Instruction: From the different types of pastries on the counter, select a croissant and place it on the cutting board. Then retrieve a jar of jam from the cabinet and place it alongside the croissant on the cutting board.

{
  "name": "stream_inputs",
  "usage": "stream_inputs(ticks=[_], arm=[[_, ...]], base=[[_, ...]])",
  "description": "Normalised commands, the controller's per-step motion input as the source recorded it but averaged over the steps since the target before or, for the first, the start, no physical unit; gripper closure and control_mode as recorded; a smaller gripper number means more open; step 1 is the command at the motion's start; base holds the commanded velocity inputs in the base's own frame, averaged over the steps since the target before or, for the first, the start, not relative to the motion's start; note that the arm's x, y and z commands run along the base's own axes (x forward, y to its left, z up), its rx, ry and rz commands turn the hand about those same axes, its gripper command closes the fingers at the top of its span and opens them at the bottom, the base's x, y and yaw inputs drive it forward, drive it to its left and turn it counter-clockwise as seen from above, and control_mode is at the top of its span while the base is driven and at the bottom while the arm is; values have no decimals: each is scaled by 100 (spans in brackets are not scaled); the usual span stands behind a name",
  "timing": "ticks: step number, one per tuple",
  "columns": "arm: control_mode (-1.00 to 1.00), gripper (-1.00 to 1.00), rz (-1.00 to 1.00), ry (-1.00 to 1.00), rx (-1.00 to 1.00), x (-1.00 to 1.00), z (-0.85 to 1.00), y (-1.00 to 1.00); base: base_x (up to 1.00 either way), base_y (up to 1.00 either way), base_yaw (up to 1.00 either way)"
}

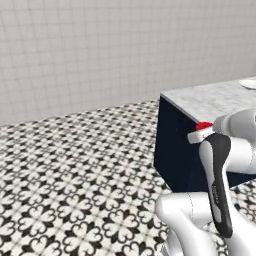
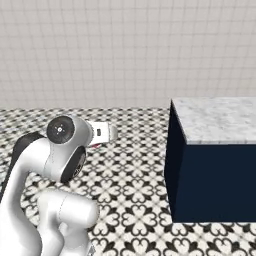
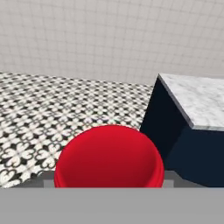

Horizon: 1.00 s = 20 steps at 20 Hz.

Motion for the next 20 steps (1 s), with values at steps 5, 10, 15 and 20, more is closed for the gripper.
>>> stream_inputs(ticks=[5,10,15,20], arm=[[100,100,0,0,0,0,0,0],[100,100,0,0,0,0,0,0],[100,100,0,0,0,0,0,0],[100,100,0,0,0,0,0,0]], base=[[37,-100,-34],[69,-100,-23],[80,-100,-13],[77,-100,-9]])
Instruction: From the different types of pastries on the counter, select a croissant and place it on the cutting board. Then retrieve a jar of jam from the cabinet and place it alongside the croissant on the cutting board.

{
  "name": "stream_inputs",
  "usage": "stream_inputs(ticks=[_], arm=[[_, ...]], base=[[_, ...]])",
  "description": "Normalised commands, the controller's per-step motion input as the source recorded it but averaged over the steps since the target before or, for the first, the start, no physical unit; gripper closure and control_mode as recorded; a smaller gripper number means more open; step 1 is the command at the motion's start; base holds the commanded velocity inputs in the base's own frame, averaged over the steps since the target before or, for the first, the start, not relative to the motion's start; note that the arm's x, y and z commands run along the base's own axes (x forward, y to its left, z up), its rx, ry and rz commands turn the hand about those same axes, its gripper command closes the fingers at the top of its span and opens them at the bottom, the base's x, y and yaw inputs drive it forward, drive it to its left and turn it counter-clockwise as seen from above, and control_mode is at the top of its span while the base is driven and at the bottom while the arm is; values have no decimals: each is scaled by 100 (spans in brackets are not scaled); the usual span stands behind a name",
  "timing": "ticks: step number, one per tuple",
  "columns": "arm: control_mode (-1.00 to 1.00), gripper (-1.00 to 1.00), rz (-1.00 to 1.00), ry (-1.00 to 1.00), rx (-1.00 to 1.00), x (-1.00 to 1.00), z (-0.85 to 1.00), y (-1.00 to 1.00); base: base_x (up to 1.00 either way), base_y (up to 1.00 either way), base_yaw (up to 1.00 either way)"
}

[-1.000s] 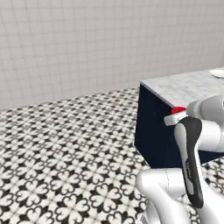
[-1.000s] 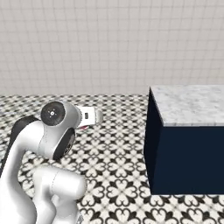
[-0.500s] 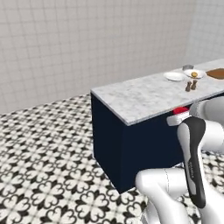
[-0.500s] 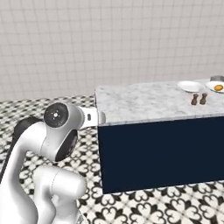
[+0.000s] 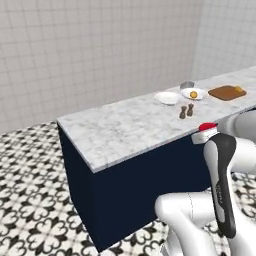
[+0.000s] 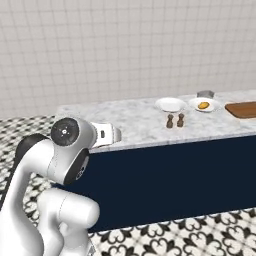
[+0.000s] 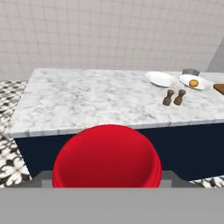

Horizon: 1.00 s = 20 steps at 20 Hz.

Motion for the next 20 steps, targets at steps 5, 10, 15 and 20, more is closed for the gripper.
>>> stream_inputs(ticks=[5,10,15,20], arm=[[100,100,0,0,0,0,0,0],[100,100,0,0,0,0,0,0],[100,100,0,0,0,0,0,0],[100,100,0,0,0,0,0,0]], base=[[63,-100,-6],[53,-100,-3],[94,-99,4],[100,-97,17]])
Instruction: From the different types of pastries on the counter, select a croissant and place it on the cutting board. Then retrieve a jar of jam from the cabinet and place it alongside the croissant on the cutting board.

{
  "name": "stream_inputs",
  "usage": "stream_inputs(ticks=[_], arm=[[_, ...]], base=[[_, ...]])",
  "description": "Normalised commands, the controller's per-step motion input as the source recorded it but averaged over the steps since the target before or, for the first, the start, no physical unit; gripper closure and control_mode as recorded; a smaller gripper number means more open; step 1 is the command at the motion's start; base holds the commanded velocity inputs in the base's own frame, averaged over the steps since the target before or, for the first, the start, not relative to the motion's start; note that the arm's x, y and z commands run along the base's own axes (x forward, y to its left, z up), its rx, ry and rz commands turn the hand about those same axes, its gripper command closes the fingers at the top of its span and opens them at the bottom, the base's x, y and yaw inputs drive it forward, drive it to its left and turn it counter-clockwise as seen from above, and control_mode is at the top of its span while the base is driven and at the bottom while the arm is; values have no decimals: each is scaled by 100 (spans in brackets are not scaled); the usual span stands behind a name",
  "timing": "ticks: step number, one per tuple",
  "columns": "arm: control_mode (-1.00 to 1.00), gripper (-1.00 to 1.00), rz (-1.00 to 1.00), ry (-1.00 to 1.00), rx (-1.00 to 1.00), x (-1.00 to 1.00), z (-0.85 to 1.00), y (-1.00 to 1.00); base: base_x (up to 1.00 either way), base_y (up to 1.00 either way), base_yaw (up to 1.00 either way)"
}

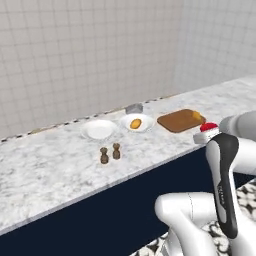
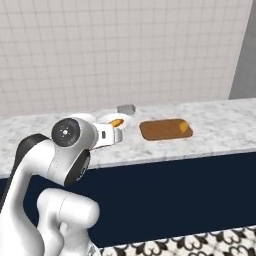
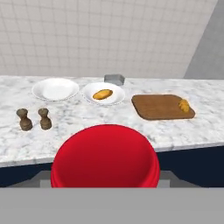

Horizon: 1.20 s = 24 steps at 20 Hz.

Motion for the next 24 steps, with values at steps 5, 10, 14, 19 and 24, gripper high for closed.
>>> stream_inputs(ticks=[5,10,14,19,24], arm=[[100,100,0,0,0,0,0,0],[100,100,0,0,0,0,0,0],[100,100,0,0,0,0,0,0],[100,100,0,0,0,0,0,0],[100,100,0,0,0,0,0,0]], base=[[66,-96,34],[61,-89,37],[71,-70,34],[45,-48,34],[12,-23,19]])
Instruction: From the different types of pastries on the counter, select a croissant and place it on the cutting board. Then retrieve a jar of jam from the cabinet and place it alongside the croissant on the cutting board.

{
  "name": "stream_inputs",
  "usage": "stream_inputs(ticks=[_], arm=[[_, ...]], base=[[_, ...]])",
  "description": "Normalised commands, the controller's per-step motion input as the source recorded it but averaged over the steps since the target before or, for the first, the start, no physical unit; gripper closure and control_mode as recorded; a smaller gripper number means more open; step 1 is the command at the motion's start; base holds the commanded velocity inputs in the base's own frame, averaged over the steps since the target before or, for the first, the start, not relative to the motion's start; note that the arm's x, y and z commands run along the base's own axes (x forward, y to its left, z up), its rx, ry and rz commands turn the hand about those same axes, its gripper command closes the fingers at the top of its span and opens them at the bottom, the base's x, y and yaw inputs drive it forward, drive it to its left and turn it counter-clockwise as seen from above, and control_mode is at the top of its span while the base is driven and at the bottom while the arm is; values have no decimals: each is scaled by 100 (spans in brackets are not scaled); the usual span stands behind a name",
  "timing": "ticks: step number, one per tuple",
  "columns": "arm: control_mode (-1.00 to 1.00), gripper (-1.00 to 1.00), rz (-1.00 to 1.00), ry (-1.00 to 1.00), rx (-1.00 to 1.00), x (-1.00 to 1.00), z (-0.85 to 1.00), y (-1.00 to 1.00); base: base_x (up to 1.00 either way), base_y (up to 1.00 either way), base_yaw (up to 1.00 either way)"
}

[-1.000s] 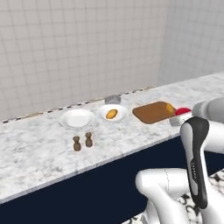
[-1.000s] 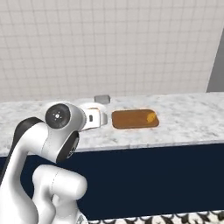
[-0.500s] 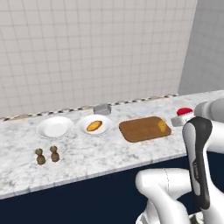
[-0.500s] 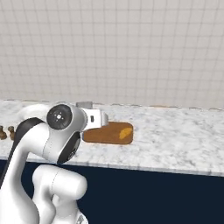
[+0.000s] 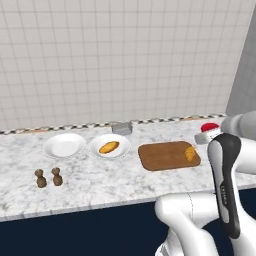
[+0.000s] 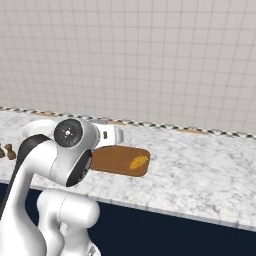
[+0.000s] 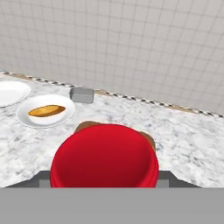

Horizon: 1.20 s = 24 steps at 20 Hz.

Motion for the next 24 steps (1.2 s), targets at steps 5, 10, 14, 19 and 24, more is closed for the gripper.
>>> stream_inputs(ticks=[5,10,14,19,24], arm=[[-100,100,1,0,1,10,-2,-2],[-100,100,24,0,1,52,-67,2],[-100,100,43,1,0,32,-84,4],[-100,100,34,0,0,25,-50,21],[-100,100,25,5,0,66,-36,27]], base=[[16,0,0],[0,0,0],[0,0,0],[0,0,0],[0,0,0]])
